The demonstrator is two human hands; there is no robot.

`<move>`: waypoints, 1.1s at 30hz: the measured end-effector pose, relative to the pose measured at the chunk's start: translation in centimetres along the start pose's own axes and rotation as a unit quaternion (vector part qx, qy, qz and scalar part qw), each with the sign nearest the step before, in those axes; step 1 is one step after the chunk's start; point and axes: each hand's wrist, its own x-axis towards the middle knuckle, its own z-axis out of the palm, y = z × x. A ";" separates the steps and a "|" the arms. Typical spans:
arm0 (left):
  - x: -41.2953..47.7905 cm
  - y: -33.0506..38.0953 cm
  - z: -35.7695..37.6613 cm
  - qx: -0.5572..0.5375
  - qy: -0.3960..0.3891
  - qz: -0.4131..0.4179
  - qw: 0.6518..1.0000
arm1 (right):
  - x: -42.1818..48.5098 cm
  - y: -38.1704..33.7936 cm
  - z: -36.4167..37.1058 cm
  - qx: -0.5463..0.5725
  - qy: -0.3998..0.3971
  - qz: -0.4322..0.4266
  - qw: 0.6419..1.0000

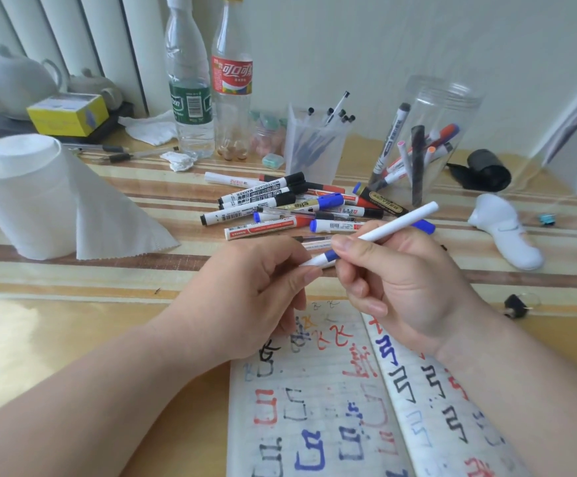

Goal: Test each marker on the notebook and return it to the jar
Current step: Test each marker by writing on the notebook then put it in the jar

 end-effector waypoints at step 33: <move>1.3 0.4 0.8 0.026 -0.026 -0.038 0.999 | 11.2 -14.1 -6.2 -0.311 0.422 -0.200 0.828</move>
